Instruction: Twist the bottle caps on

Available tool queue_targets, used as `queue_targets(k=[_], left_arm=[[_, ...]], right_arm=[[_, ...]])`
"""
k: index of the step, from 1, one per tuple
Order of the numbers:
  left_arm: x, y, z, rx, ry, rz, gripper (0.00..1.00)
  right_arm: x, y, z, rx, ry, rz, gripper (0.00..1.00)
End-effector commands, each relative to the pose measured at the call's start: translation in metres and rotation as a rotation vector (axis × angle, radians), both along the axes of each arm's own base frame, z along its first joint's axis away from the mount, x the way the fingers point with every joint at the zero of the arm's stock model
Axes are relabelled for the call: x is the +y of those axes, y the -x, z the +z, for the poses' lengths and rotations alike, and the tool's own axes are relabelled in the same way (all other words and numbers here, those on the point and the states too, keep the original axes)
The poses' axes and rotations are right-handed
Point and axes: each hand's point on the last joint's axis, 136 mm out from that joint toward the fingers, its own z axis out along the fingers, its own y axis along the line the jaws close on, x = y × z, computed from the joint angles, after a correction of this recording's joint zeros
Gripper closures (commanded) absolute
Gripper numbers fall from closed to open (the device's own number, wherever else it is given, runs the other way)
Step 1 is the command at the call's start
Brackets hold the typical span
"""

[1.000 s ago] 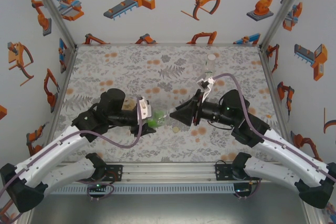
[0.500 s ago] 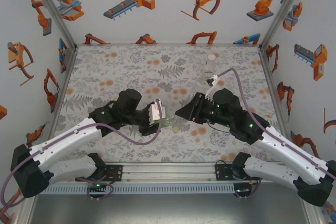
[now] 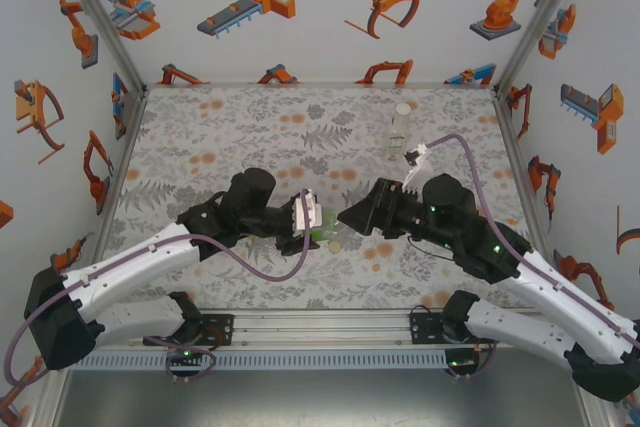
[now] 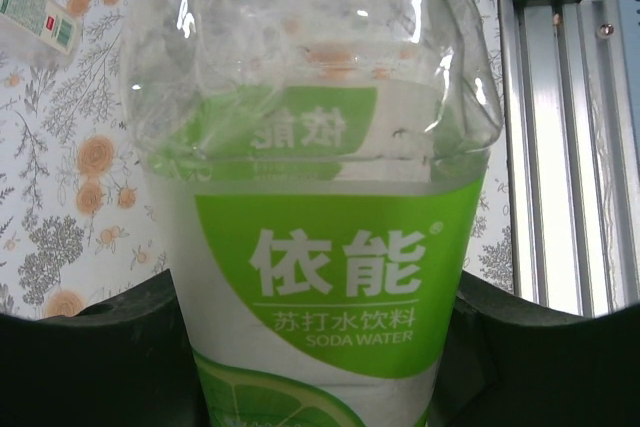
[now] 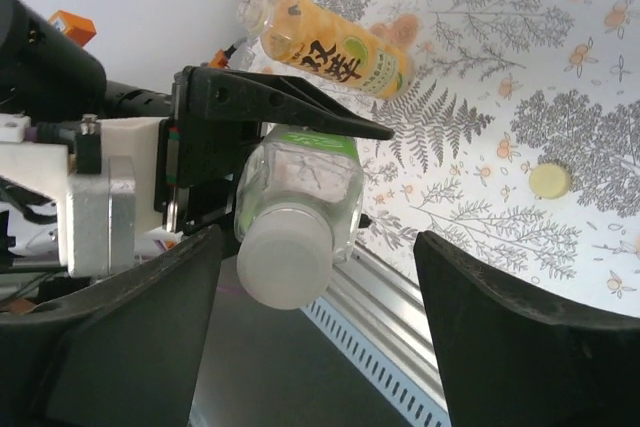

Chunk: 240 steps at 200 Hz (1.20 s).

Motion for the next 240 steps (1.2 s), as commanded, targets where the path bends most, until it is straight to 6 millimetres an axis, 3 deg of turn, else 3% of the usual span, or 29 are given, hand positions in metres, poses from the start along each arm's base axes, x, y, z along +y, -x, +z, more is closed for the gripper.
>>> queue_targets(k=[1,36,86,105,169,240], left_arm=[[-0.005,0.014,0.024,-0.023,0.068,-0.089,1.0],[-0.003,0.024,0.026,0.011,0.067,-0.125,1.0],[0.003,0.028,0.023,0.031,0.06,-0.115,1.0],[0.005,0.03,0.024,0.041,0.063,-0.118,1.0],[0.013,0.038,0.026,0.059,0.06,-0.125,1.0],[0.015,0.04,0.024,0.063,0.049,-0.128,1.0]], right_arm=[[-0.006,0.009,0.041,-0.215,0.018,0.071,0.28],[-0.006,0.032,0.066,-0.533,0.106,0.251,0.29],[0.002,0.099,0.069,-1.15,0.297,0.759,0.28],[0.006,0.11,0.062,-1.294,0.32,0.871,0.28],[0.027,0.101,0.05,-1.329,0.34,0.964,0.34],[0.034,0.093,0.056,-1.358,0.33,0.915,0.47]])
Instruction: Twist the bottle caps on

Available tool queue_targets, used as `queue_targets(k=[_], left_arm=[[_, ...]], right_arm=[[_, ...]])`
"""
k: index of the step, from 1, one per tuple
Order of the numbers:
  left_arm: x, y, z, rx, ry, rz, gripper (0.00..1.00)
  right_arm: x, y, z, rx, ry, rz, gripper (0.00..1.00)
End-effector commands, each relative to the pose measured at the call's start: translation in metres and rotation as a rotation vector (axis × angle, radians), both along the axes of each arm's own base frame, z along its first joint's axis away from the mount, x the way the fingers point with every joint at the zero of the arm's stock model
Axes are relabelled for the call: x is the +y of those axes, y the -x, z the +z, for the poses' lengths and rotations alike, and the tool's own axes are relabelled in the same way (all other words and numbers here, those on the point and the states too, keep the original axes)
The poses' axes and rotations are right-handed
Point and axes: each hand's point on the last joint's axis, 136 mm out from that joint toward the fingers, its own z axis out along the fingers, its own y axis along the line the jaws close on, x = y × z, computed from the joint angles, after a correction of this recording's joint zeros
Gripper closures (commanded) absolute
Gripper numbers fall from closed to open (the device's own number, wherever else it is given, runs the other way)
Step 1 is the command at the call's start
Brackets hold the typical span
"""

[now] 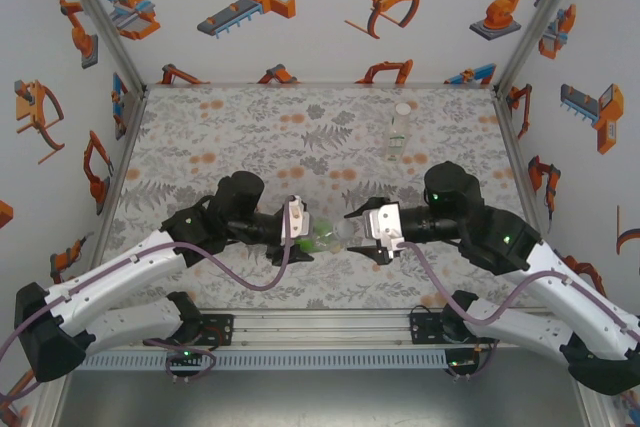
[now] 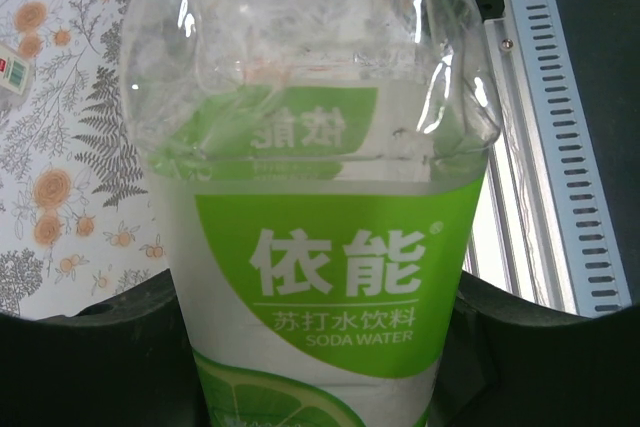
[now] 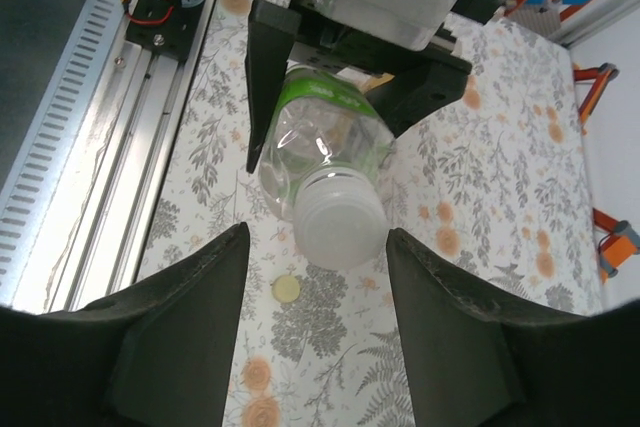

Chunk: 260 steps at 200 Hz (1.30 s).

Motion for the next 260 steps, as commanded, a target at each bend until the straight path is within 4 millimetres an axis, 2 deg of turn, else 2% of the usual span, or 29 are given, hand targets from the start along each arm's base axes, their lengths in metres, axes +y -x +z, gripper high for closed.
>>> queue_targets(k=[1,40,107,160,185,204,226,245,260], left_arm=[[0.0,0.009,0.007,0.011,0.016,-0.037,1.0],[-0.002,0.009,0.008,0.016,0.015,-0.041,1.0],[-0.003,0.009,0.009,0.016,0.014,-0.044,1.0],[-0.004,0.01,0.014,0.008,0.026,-0.048,1.0],[-0.005,0.01,0.016,0.002,0.033,-0.05,1.0],[-0.005,0.009,0.018,-0.009,0.045,-0.047,1.0],[-0.006,0.001,0.021,-0.035,0.064,-0.004,1.0],[-0.007,-0.01,0.02,-0.067,0.072,0.056,1.0],[-0.008,-0.019,0.021,-0.089,0.079,0.098,1.0]], right_arm=[[0.001,0.002,0.021,-0.064,-0.069,0.015,0.47],[0.002,0.002,0.021,-0.064,-0.076,0.016,0.47],[0.002,0.003,0.017,-0.058,-0.072,0.02,0.57],[0.002,0.006,0.013,-0.004,-0.066,0.024,0.68],[0.004,0.005,0.012,0.085,-0.071,0.002,0.79],[0.007,-0.006,0.013,0.191,-0.096,-0.081,0.88],[0.008,-0.031,0.015,0.369,-0.173,-0.262,1.0],[0.001,-0.054,0.016,0.553,-0.271,-0.439,1.0],[-0.009,-0.074,0.01,0.725,-0.341,-0.602,1.0]])
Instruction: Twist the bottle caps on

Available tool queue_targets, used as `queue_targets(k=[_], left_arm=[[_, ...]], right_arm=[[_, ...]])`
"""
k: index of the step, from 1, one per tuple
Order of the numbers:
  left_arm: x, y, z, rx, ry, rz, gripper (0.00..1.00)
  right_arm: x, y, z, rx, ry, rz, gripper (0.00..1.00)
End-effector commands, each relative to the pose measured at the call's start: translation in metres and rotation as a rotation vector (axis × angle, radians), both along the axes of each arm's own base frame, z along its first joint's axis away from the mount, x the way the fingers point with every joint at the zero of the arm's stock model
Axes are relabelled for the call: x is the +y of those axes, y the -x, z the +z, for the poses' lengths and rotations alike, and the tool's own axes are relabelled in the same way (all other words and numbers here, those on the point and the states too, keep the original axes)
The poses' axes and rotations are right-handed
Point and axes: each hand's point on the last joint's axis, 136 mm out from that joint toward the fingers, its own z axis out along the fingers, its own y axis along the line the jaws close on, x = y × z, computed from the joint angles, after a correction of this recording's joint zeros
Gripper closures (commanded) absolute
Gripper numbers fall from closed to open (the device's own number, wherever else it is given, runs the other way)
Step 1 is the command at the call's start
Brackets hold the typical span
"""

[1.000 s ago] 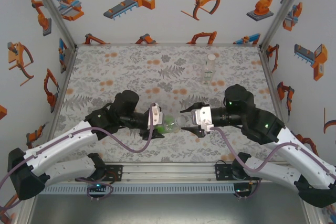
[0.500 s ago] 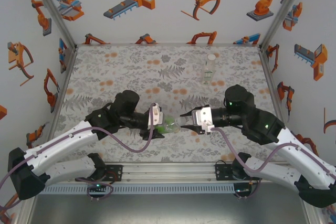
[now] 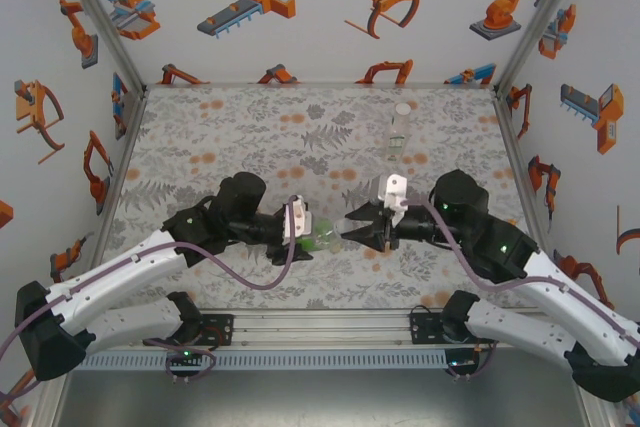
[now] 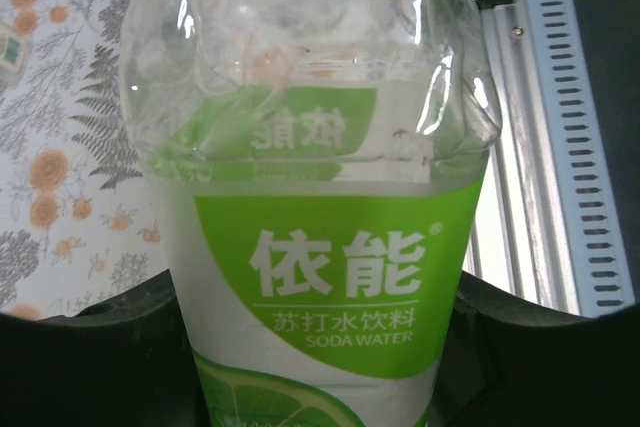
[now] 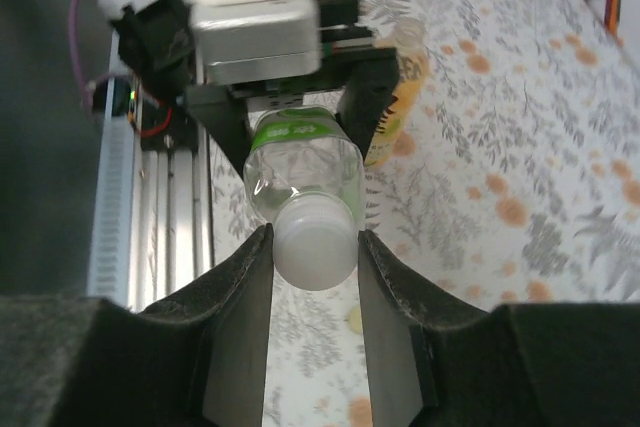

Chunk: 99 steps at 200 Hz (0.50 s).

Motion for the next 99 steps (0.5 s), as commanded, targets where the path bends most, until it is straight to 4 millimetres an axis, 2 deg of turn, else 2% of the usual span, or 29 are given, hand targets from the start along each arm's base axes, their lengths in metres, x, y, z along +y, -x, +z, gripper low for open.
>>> queue_targets(k=[1,30,59,76,99], left_arm=[[-0.008,-0.012,0.026,-0.079,0.104,0.047,1.0],[-0.012,-0.025,0.022,-0.1,0.088,0.096,1.0],[-0.017,-0.032,0.019,-0.107,0.069,0.112,1.0],[-0.02,-0.033,0.019,-0.111,0.067,0.105,1.0],[-0.024,-0.034,0.019,-0.106,0.076,0.093,1.0]], right_arm=[[-0.011,-0.044,0.004,0.342,-0.173,-0.321,1.0],[-0.026,-0.067,-0.022,0.698,-0.249,-0.567,1.0],[-0.028,-0.071,-0.044,1.004,-0.298,-0.682,1.0],[-0.034,-0.073,-0.056,1.115,-0.3,-0.769,1.0],[-0.033,-0.071,-0.06,1.125,-0.259,-0.78,1.0]])
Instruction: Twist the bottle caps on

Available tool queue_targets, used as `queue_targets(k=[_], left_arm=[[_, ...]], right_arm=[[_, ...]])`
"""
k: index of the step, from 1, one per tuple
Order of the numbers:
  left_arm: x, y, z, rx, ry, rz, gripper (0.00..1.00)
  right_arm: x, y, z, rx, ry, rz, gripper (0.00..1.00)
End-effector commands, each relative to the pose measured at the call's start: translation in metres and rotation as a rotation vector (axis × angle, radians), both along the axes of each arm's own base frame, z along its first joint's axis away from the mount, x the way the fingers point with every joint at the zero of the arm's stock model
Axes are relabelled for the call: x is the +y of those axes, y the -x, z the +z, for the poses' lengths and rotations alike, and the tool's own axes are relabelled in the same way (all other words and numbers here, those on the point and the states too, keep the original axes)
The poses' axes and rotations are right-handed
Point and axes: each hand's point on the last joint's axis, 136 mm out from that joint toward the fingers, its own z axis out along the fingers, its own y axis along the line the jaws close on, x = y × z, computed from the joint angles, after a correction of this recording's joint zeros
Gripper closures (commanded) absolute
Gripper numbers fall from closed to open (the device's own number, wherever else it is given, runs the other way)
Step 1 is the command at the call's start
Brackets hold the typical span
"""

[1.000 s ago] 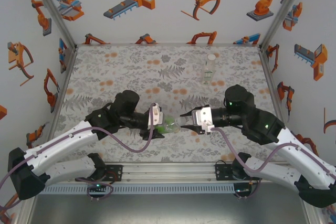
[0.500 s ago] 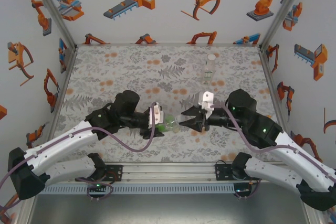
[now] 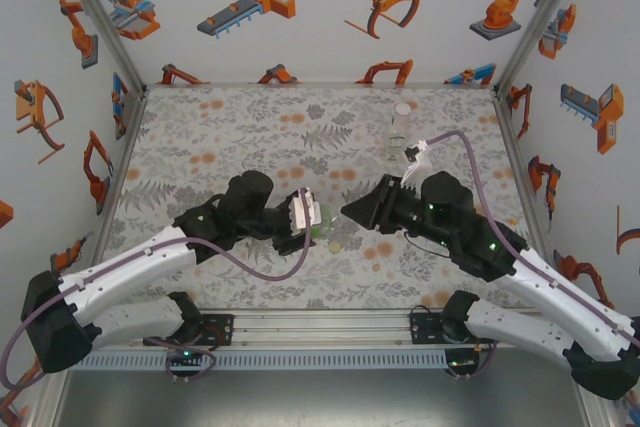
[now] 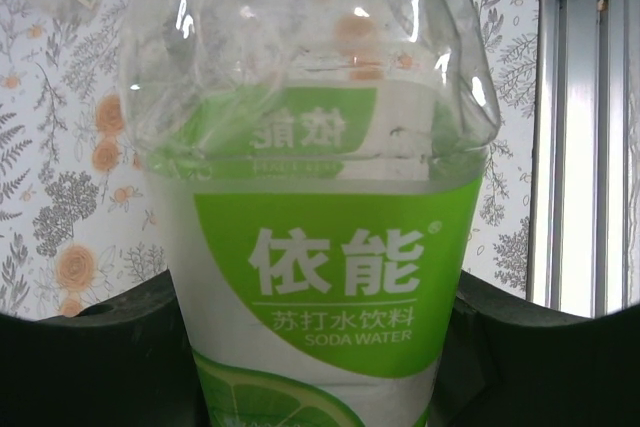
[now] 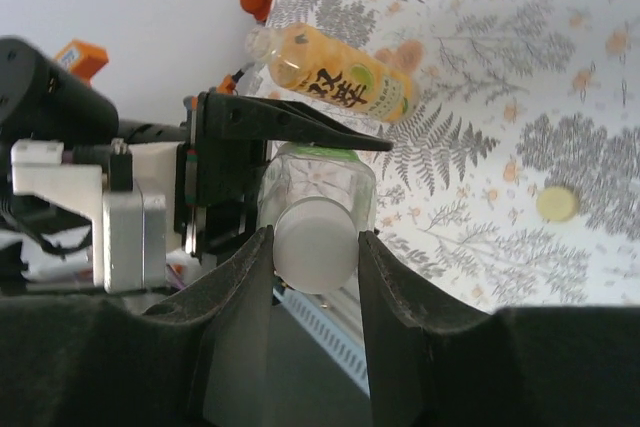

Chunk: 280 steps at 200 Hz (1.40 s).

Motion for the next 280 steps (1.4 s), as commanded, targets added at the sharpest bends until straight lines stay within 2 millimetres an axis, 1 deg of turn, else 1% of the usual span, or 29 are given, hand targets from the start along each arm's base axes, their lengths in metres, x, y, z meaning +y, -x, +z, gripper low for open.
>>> queue_targets(k=[1,11,21,42,44,50,63,76,87,110,133,146,166,180,197,219,247,265,280], left_arm=[[-0.017,0.001,0.038,-0.065,0.122,-0.053,1.0],[-0.019,0.002,0.037,-0.059,0.124,-0.061,1.0],[-0.021,0.004,0.038,-0.054,0.127,-0.07,1.0],[-0.022,0.007,0.038,-0.047,0.124,-0.087,1.0],[-0.022,0.007,0.037,-0.045,0.123,-0.089,1.0],[-0.022,0.008,0.038,-0.043,0.122,-0.092,1.0],[-0.021,0.011,0.037,-0.035,0.121,-0.102,1.0],[-0.021,0.014,0.036,-0.026,0.123,-0.111,1.0],[-0.02,0.017,0.035,-0.016,0.125,-0.12,1.0],[-0.018,0.024,0.033,0.007,0.125,-0.14,1.0],[-0.016,0.034,0.036,0.026,0.133,-0.18,1.0],[-0.015,0.041,0.038,0.039,0.138,-0.205,1.0],[-0.012,0.049,0.042,0.054,0.146,-0.238,1.0],[-0.01,0.052,0.043,0.062,0.143,-0.241,1.0],[-0.008,0.054,0.043,0.066,0.141,-0.24,1.0],[-0.005,0.056,0.044,0.068,0.145,-0.236,1.0],[-0.004,0.055,0.048,0.064,0.155,-0.218,1.0],[-0.003,0.055,0.049,0.065,0.163,-0.212,1.0],[-0.003,0.055,0.048,0.067,0.165,-0.211,1.0]], right_arm=[[-0.004,-0.001,-0.016,0.186,-0.018,-0.089,1.0],[-0.005,0.0,-0.015,0.176,-0.009,-0.08,1.0],[-0.005,0.001,-0.012,0.156,-0.011,-0.069,0.88],[-0.011,0.004,0.0,0.06,0.018,-0.042,0.68],[-0.012,0.004,0.002,0.044,0.025,-0.038,0.65],[-0.015,0.004,0.005,0.014,0.04,-0.036,0.6],[-0.021,0.007,0.019,-0.073,0.066,-0.015,0.52],[-0.025,0.011,0.035,-0.185,0.097,0.025,0.41],[-0.027,0.016,0.047,-0.294,0.133,0.074,0.38],[-0.029,0.028,0.066,-0.519,0.206,0.171,0.37],[-0.016,0.055,0.078,-0.815,0.27,0.39,0.36],[-0.009,0.073,0.081,-0.972,0.304,0.53,0.36],[0.0,0.104,0.076,-1.209,0.347,0.771,0.36],[0.004,0.115,0.075,-1.325,0.363,0.872,0.36],[0.011,0.117,0.072,-1.4,0.372,0.937,0.36],[0.019,0.118,0.07,-1.427,0.359,0.979,0.37],[0.023,0.122,0.068,-1.432,0.335,1.026,0.43],[0.023,0.121,0.066,-1.439,0.336,1.018,0.48],[0.022,0.12,0.066,-1.443,0.339,1.01,0.49]])
